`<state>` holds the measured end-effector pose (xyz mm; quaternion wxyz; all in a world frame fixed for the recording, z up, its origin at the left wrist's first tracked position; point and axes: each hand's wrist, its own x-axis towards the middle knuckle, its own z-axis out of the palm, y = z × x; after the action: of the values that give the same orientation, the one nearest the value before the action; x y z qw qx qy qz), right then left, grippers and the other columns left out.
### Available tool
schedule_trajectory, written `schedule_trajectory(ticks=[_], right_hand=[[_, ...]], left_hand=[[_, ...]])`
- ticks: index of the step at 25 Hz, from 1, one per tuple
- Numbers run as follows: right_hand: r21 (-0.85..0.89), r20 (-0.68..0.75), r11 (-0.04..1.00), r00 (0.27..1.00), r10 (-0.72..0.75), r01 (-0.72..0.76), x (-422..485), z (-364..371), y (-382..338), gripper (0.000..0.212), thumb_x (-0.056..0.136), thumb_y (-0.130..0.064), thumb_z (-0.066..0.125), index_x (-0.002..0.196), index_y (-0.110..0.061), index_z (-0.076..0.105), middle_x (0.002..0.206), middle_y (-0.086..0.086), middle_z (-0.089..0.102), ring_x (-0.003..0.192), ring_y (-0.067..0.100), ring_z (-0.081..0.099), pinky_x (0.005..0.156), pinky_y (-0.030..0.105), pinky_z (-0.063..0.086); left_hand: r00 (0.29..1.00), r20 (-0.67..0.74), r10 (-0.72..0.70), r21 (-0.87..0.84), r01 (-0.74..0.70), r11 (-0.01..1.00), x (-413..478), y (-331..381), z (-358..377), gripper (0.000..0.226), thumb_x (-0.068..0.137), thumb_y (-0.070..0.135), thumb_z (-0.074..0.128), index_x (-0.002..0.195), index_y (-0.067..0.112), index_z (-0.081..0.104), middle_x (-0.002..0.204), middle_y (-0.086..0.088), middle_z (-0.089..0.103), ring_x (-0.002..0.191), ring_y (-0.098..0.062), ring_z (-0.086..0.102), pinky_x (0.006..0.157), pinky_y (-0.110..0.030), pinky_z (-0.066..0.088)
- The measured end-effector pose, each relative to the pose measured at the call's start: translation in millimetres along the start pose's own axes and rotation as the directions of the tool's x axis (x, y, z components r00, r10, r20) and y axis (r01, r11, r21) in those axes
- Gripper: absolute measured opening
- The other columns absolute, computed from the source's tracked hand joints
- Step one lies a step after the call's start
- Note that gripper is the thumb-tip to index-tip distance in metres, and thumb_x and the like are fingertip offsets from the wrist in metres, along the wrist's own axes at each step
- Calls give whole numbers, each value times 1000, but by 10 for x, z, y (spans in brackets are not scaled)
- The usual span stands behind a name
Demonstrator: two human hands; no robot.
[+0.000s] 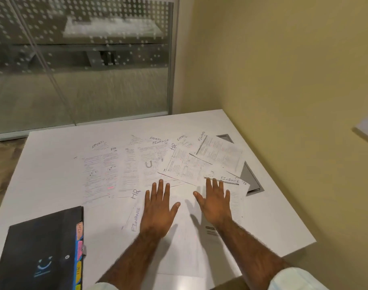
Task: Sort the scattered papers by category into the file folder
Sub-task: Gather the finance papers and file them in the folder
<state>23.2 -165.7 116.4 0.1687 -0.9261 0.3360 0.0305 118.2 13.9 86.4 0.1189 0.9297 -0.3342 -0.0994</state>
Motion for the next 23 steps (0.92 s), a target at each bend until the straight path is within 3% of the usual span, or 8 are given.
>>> schedule_trajectory(ticks=[5,7,10,12,14,18,23], right_hand=[[27,17,997,998,68,-69,401,28,950,82,97,-69,23,161,-20,7,170,4,6,157,27,0,125,52,3],[67,32,994,996,84,-86,538,70,1278,82,97,-67,31,160,-20,8,170,3,9,157,27,2,125,50,3],[102,56,991,995,80,-85,772,168,1697,84,94,-62,44,158,-17,13,167,4,21,156,29,9,124,51,11],[60,72,996,996,57,-61,954,251,1911,87,88,-66,48,153,-15,20,161,7,32,151,32,21,119,54,26],[11,111,1000,993,26,-27,1124,332,2058,92,83,-71,49,153,-15,23,158,7,36,147,32,27,115,53,33],[-44,168,999,986,-15,23,1300,424,2161,107,84,-72,54,159,-10,8,168,10,13,155,34,7,123,53,14],[-55,174,997,984,-39,50,1369,463,2175,110,83,-68,60,160,-11,5,169,8,12,156,33,3,124,53,9]], left_hand=[[989,126,83,-33,-79,996,419,807,465,96,79,78,-22,158,23,-21,165,-2,-29,155,-26,-21,127,-47,-7],[974,210,91,6,-94,996,566,1028,663,92,81,80,-15,154,25,-29,162,-2,-37,152,-27,-28,126,-49,-11],[935,343,88,63,-117,991,787,1250,926,97,94,76,22,149,17,-31,161,-6,-37,153,-31,-27,121,-50,-14],[919,387,78,90,-122,988,938,1336,1053,111,90,76,38,152,12,-28,161,-7,-35,154,-33,-24,124,-53,-10],[898,436,59,96,-111,989,1062,1385,1173,123,83,78,49,157,10,-22,160,-8,-34,154,-32,-22,125,-55,-7],[869,494,4,150,-90,985,1115,1396,1321,135,76,77,62,156,7,-22,156,-7,-38,153,-30,-25,125,-55,-7],[858,511,-45,171,-50,984,1134,1466,1315,137,75,74,67,157,8,-21,164,-8,-32,154,-30,-23,125,-55,-7]])
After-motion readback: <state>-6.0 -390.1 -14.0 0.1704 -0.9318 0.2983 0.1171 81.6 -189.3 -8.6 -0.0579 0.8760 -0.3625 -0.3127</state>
